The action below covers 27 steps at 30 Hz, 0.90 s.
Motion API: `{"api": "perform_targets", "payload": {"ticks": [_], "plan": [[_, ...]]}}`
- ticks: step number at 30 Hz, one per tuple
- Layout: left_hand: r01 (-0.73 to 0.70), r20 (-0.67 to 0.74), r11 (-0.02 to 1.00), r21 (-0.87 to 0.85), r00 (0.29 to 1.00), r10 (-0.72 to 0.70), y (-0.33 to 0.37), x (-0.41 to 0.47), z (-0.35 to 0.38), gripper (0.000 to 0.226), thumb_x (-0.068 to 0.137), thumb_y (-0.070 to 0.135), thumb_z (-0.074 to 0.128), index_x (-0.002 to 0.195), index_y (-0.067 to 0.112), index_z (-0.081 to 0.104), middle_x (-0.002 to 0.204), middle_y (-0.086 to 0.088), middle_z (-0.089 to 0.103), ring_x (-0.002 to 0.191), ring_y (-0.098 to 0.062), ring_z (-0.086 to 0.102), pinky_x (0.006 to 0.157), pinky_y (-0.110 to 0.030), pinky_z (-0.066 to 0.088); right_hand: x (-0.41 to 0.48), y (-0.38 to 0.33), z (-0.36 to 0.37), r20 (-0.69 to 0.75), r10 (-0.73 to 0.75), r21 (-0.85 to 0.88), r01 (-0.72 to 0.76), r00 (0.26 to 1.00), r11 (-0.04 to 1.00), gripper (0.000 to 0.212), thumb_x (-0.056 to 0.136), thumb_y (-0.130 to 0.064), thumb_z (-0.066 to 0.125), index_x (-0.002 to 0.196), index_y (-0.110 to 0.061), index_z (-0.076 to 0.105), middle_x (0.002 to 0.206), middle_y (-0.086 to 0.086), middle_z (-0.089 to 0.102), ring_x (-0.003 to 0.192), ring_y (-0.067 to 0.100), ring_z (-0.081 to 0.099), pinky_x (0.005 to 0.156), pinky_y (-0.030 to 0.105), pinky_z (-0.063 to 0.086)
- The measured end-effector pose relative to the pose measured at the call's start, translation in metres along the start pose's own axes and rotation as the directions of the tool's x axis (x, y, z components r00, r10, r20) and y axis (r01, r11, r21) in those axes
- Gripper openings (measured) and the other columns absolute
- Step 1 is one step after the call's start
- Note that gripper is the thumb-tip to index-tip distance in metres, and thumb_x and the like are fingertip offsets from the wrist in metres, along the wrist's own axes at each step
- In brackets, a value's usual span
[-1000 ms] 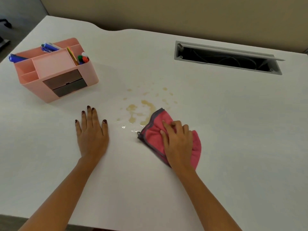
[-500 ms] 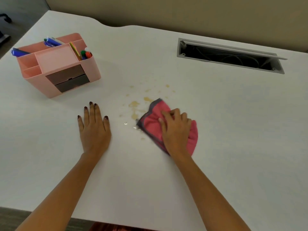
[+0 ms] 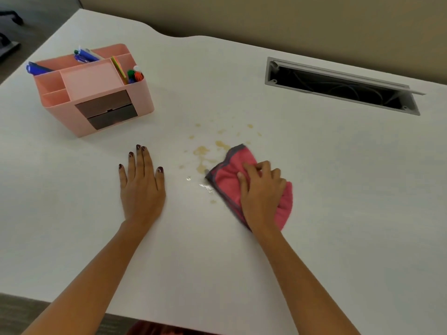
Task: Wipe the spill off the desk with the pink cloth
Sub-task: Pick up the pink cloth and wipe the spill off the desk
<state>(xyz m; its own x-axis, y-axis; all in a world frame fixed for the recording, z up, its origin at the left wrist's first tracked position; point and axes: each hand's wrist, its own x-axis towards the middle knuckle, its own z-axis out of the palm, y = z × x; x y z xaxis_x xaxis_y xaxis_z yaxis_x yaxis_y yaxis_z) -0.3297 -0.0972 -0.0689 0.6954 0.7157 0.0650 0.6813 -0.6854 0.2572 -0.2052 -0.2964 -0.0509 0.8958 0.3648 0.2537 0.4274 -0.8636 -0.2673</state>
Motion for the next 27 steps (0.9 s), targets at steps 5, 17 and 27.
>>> {"api": "perform_targets", "payload": {"ticks": [5, 17, 27], "plan": [[0.011, -0.005, 1.0, -0.008, 1.0, -0.011, -0.004, -0.002, -0.002, 0.057, 0.1, 0.031, 0.023, 0.151, 0.007, 0.012, 0.16, -0.008, 0.008, 0.148, -0.023, 0.006, 0.121, -0.044, 0.003, -0.008, 0.022, -0.005, -0.017, -0.073, 0.016, 0.074, 0.997, 0.997, 0.027, 0.094, -0.041, 0.051, 0.113, -0.027, 0.066, 0.103, 0.002, 0.059, 0.086, 0.024, 0.05, 0.073, 0.036, 0.036], [0.097, -0.032, 0.995, 0.019, 0.995, -0.096, -0.014, -0.01, -0.007, 0.06, 0.1, 0.035, 0.025, 0.15, 0.005, 0.014, 0.16, -0.01, 0.013, 0.148, -0.024, 0.009, 0.121, -0.045, 0.004, 0.028, -0.035, 0.016, 0.061, -0.071, 0.01, 0.07, 0.996, 0.997, 0.029, 0.095, -0.04, 0.048, 0.115, -0.026, 0.062, 0.11, 0.003, 0.057, 0.09, 0.027, 0.049, 0.076, 0.039, 0.035], [0.09, -0.048, 0.996, -0.006, 0.995, -0.091, -0.014, -0.009, -0.007, 0.058, 0.1, 0.034, 0.024, 0.15, 0.007, 0.015, 0.159, -0.008, 0.014, 0.148, -0.023, 0.011, 0.121, -0.044, 0.004, -0.01, 0.012, 0.001, -0.009, -0.248, 0.161, 0.246, 0.969, 0.956, 0.019, 0.09, -0.037, 0.057, 0.104, -0.031, 0.068, 0.105, -0.005, 0.061, 0.088, 0.02, 0.048, 0.075, 0.032, 0.028]]}}
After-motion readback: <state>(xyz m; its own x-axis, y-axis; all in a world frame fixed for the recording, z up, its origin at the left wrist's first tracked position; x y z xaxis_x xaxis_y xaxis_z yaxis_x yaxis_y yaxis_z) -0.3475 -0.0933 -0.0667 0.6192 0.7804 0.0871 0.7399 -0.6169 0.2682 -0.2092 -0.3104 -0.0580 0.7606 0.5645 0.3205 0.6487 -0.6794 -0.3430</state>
